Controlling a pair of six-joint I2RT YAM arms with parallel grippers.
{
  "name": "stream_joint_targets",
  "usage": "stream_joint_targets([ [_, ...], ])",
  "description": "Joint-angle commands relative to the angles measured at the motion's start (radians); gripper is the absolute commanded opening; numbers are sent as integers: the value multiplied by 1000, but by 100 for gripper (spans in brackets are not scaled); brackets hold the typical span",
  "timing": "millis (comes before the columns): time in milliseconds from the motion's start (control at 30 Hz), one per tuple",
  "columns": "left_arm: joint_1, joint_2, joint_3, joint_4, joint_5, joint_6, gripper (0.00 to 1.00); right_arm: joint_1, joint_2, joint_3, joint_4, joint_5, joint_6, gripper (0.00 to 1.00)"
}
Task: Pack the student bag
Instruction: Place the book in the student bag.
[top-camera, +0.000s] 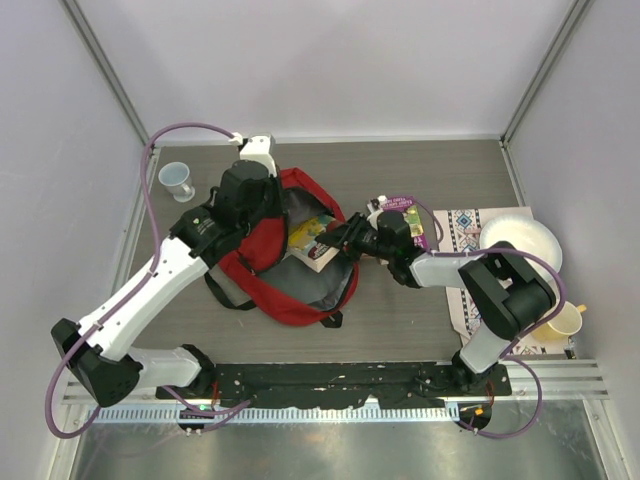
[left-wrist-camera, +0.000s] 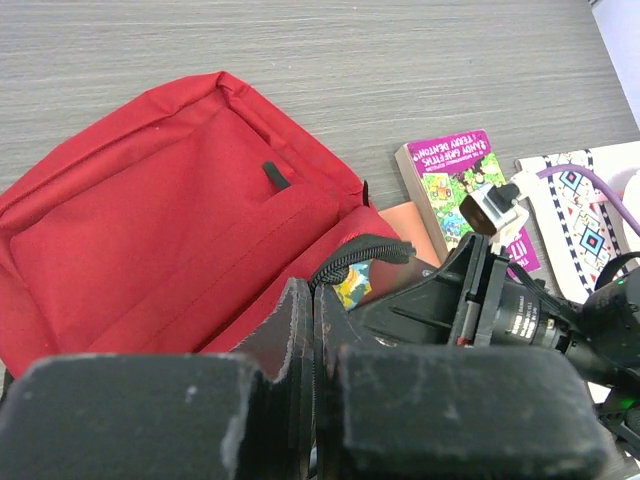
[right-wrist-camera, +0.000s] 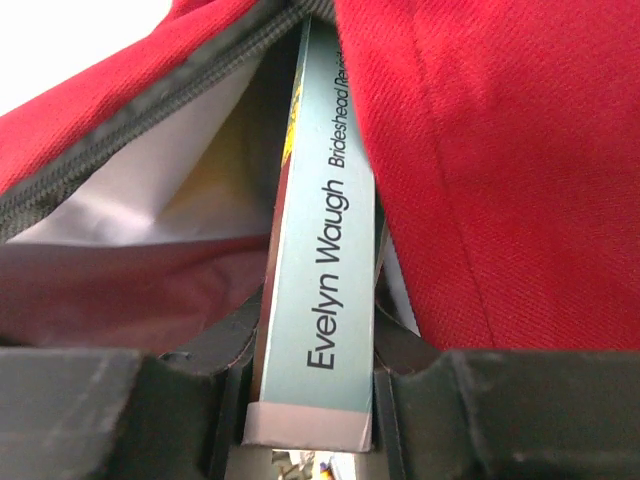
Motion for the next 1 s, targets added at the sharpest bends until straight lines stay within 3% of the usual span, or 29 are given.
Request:
stream_joint_targets([
  [0, -2, -46, 2, 97, 6, 11, 0, 50, -80, 83, -81, 199, -113, 1],
  [367, -2, -51, -18, 101, 9, 2, 0, 158, -47, 135, -208, 296, -150, 1],
  [633, -2, -68, -26, 101, 13, -8, 0, 223, 79, 214, -110, 350, -68, 5],
  [833, -2, -85, -40, 91, 23, -20, 0, 237, 208, 243, 40, 535, 15, 6],
  [933, -2, -88, -49, 87, 35, -32, 0, 254, 260, 301, 37, 594, 20, 11],
  [967, -2, -89, -54, 88, 38, -35, 0, 258, 271, 324, 38, 598, 20, 17],
])
